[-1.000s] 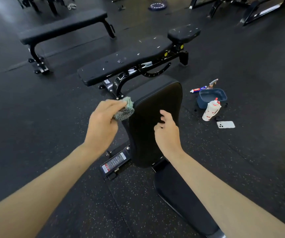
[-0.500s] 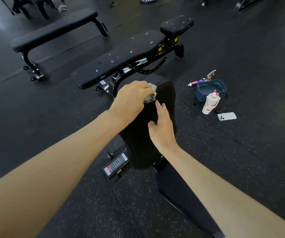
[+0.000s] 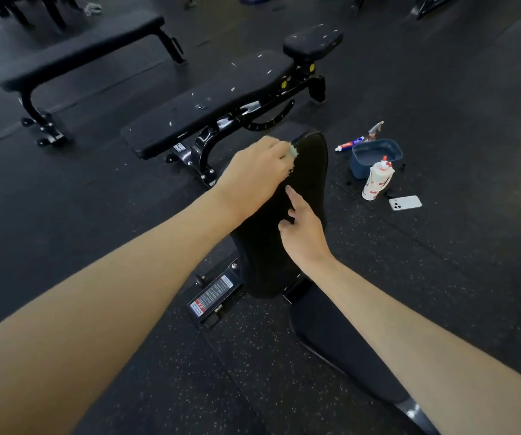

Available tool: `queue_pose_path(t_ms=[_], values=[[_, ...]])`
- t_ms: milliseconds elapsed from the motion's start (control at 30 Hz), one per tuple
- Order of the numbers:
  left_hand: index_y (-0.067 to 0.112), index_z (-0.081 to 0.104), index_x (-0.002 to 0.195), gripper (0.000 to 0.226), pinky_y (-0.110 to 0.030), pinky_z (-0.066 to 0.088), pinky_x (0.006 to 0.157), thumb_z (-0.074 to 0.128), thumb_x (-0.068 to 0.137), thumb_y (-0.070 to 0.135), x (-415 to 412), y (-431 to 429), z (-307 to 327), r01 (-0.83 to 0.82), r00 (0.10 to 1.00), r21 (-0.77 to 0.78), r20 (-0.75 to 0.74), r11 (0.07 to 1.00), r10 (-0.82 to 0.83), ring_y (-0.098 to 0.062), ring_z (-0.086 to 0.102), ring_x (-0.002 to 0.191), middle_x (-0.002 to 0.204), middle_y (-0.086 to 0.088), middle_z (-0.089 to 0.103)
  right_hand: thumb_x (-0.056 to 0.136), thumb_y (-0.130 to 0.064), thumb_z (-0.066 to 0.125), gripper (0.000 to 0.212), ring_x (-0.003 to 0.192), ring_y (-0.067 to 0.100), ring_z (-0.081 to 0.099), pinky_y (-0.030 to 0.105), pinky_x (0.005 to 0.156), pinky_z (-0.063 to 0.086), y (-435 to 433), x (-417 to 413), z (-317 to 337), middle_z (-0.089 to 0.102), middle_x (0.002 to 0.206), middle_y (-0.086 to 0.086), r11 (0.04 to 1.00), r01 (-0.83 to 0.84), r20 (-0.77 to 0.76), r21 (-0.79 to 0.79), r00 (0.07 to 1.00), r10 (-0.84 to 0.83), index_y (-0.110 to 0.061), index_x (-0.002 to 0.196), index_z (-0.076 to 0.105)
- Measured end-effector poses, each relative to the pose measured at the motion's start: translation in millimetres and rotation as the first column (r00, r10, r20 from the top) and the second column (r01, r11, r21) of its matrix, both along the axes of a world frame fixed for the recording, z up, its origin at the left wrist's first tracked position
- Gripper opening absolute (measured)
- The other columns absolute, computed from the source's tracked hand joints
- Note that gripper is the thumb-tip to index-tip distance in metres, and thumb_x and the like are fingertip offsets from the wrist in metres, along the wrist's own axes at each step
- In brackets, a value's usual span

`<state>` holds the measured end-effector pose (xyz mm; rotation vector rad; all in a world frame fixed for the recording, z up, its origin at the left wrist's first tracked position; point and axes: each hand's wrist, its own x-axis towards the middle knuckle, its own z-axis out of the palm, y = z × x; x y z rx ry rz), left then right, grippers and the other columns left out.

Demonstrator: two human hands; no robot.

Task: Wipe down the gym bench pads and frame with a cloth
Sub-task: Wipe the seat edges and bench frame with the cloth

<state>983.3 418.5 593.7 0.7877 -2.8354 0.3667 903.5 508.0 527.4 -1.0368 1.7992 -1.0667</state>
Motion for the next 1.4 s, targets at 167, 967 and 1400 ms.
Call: queue_pose_path(t_ms=[167, 967, 1400], values=[[-0.002, 0.069, 0.101, 0.031, -0.032, 0.056, 0.067, 0.064, 0.070, -0.003, 48.2, 12.4, -7.1, 0.140, 0.986, -0.117, -0.070, 0.983, -0.148, -0.032, 0.065, 0.099, 0.105, -0.016, 0.067, 0.095, 0.005, 0.047, 0.066, 0.142, 0.019, 0.031, 0.040, 0.114, 0.033, 9.9, 15.3, 3.2, 0.033, 0.153, 0.004, 0.999, 0.031, 0.058, 0.010, 0.998, -0.031, -0.021, 0.151, 0.025], [0.007, 0.072, 0.095, 0.023, -0.026, 0.047, 0.071, 0.053, 0.083, -0.001, 81.5, 39.3, -117.9, -0.005, 0.920, -0.291, -0.377, 0.957, -0.110, -0.022, 0.041, 0.093, 0.100, -0.004, 0.043, 0.095, 0.005, 0.041, 0.053, 0.134, 0.022, 0.041, 0.020, 0.093, 0.033, 21.1, 36.8, -34.7, 0.044, 0.145, 0.012, 0.981, 0.055, 0.040, 0.186, 0.997, -0.064, -0.015, 0.144, 0.040], [0.009, 0.072, 0.083, 0.021, -0.024, 0.048, 0.047, 0.074, 0.067, -0.005, 62.2, 70.7, -211.3, -0.166, 0.897, -0.009, -0.416, 0.986, 0.147, -0.019, 0.040, 0.089, 0.094, -0.001, 0.042, 0.093, 0.003, 0.041, 0.053, 0.123, 0.028, 0.052, 0.028, 0.085, 0.043, 42.3, 37.2, -99.1, 0.050, 0.139, 0.013, 0.959, 0.056, -0.003, 0.278, 0.998, -0.057, -0.014, 0.143, 0.043]])
